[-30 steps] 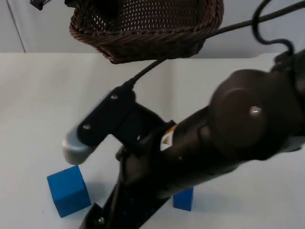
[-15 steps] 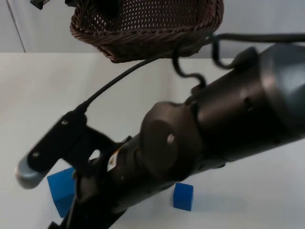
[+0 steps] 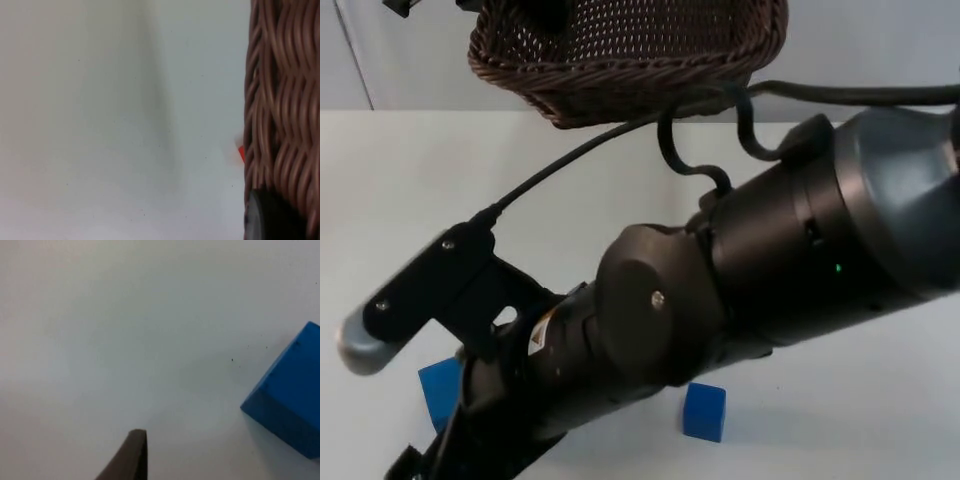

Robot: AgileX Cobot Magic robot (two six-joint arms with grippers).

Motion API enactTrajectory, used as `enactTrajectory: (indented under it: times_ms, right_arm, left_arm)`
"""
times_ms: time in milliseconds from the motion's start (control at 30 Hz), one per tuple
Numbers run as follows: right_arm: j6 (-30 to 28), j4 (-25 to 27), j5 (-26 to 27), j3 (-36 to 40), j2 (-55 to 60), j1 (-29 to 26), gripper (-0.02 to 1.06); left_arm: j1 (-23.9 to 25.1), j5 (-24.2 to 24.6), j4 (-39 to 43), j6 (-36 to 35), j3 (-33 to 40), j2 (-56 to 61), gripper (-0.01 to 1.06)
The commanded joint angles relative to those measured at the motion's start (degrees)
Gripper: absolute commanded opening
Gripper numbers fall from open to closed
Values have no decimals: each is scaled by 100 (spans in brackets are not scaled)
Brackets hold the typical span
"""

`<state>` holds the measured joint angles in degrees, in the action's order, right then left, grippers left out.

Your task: Pick up the basket with the left hand and place the largest block into the basket with the right hand.

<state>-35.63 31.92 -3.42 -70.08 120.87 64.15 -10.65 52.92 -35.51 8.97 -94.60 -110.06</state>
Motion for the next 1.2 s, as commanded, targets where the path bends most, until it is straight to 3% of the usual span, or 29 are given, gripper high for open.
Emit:
enactTrajectory:
  times_ms: [0, 67, 133, 233, 267, 333, 400, 433, 500, 733, 1167]
  right_arm:
    - [126, 24, -285, -121, -15, -32, 104]
    - [499, -73, -1018, -463, -15, -117, 104]
    - [643, -259, -1295, -616, -15, -128, 104]
    - [1564, -1394, -1713, -1081, -15, -92, 104]
    - [1564, -1394, -1713, -1081, -15, -92, 104]
    - [2453, -2224, -1913, -1249, -15, -105, 104]
    - [3490, -3417, -2134, -1347, 10, -114, 104]
    - [3490, -3417, -2134, -1347, 10, -114, 104]
    - [4039, -4163, -2287, -1443, 61, -114, 104]
    - [3593, -4226, -2448, -1973, 658, -102, 104]
    - [3465, -4197, -2461, -2812, 1380, -102, 104]
  left_arm:
    - [12, -115, -154, -41, -54, 93, 0]
    - [12, -115, -154, -41, -54, 93, 0]
    - [12, -115, -154, -41, -54, 93, 0]
    - [12, -115, -130, -41, -54, 93, 0]
    - [12, -115, -130, -41, -54, 93, 0]
    - [12, -115, -130, -41, -54, 93, 0]
    - [12, -132, -132, -41, -54, 93, 0]
    - [12, -132, -132, -41, -54, 93, 0]
    - [12, -148, -132, -41, -54, 93, 0]
    - [12, -162, -132, -41, -54, 93, 0]
    - [12, -162, -132, -41, -54, 93, 0]
